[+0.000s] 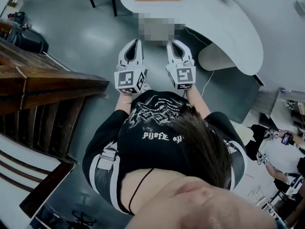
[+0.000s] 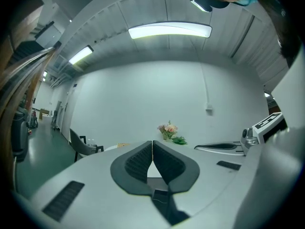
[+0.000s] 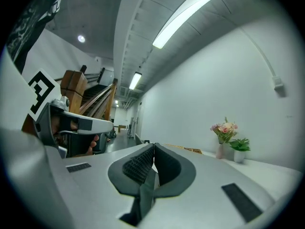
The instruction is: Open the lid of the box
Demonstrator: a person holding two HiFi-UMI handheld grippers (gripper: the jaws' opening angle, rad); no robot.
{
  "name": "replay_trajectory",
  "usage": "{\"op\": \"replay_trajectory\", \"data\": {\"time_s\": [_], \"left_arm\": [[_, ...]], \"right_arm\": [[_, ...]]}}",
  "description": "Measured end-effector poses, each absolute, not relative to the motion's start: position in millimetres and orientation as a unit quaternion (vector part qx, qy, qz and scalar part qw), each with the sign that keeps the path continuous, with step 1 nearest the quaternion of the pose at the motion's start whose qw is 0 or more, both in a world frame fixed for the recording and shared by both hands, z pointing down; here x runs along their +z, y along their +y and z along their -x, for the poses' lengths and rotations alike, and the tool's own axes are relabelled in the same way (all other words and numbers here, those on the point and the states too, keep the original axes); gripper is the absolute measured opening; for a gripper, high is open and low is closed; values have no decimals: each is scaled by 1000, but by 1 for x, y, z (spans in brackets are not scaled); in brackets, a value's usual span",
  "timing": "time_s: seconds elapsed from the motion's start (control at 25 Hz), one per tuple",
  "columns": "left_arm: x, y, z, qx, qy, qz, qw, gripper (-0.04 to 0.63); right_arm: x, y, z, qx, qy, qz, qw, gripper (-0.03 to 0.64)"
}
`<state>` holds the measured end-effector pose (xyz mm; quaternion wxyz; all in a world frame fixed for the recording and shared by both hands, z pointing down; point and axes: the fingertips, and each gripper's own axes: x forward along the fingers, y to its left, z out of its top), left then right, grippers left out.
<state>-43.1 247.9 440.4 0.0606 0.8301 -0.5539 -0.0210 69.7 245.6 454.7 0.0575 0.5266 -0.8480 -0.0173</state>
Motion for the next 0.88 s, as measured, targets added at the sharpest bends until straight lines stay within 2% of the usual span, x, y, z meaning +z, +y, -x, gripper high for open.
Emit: {"op": "replay_trajectory", "data": {"time_s": [0.88], "left_arm": [[455,193,90,-17,-521,-850,72,25]], "right_arm": [[464,201,-29,-17,-822,-564,71,26]]}}
